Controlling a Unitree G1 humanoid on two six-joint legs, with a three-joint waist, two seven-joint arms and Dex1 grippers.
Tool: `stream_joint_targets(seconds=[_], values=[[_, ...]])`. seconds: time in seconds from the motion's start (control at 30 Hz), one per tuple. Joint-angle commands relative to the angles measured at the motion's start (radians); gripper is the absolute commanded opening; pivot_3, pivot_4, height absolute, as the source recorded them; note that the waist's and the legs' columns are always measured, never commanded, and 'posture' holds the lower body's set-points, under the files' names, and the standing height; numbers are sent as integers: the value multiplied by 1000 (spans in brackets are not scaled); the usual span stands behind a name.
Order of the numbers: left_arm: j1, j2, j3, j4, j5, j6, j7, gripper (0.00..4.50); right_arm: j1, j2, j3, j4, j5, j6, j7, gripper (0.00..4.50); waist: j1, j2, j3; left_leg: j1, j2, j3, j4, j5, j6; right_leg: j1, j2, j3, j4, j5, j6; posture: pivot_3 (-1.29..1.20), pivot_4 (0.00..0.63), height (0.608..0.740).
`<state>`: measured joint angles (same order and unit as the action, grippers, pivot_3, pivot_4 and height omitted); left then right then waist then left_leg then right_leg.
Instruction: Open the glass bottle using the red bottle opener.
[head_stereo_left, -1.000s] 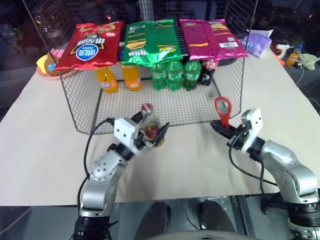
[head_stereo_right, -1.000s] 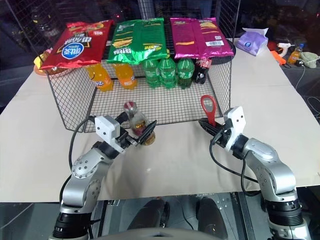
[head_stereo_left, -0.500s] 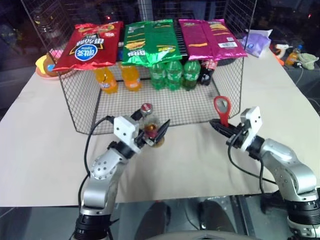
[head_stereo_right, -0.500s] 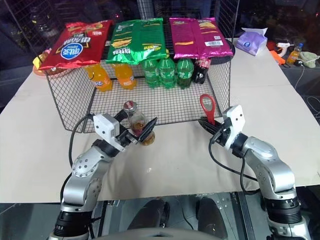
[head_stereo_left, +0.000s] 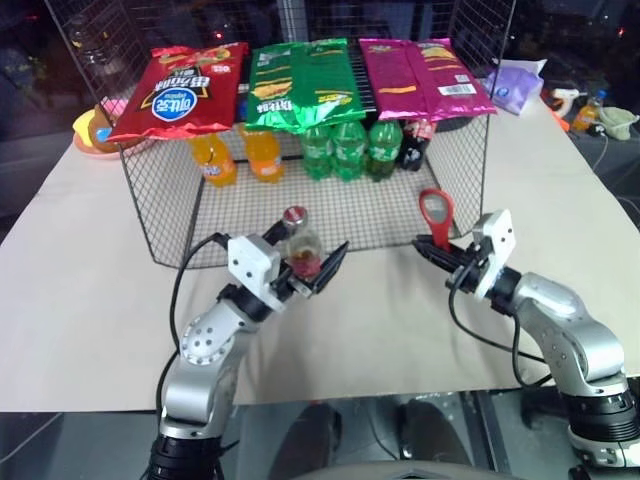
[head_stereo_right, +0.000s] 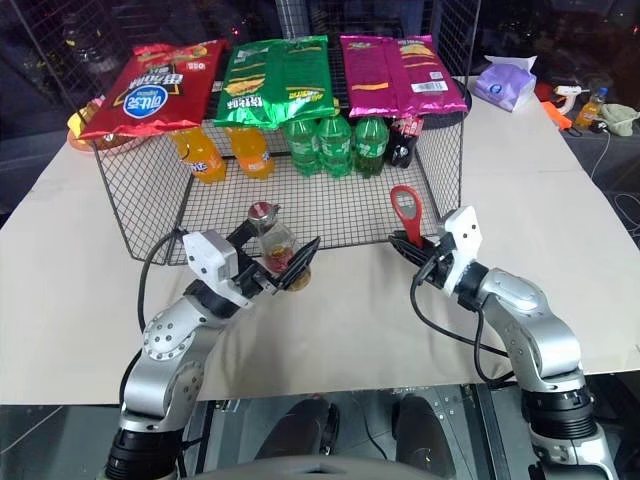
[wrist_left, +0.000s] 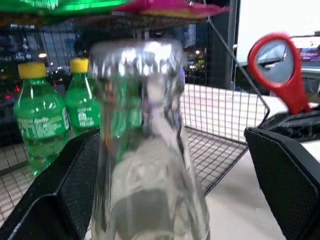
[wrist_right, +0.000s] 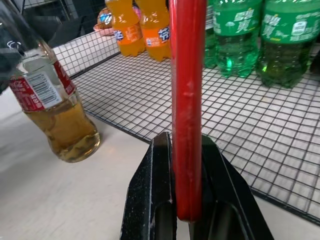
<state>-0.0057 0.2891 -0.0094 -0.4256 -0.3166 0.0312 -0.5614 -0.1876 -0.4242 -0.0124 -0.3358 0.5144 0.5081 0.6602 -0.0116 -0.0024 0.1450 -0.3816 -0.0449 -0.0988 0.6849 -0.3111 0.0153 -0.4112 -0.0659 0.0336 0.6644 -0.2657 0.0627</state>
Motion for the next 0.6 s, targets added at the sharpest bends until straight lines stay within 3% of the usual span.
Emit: stream_joint_targets(seconds=[0.03,0.6], values=[[12,4,12,-58,-17,-19,6,4460,-21,-5,-3,-11,2,-26,18,0,0,0,0,0,0,0,0,0,0,0,0,0,0,0,0,0,150,740],[51,19,62,-77,-50,-15,22,4460,-57,-6,9,28,-13,-34,53,0,0,0,0,0,0,0,0,0,0,0,0,0,0,0,0,0,150,740]])
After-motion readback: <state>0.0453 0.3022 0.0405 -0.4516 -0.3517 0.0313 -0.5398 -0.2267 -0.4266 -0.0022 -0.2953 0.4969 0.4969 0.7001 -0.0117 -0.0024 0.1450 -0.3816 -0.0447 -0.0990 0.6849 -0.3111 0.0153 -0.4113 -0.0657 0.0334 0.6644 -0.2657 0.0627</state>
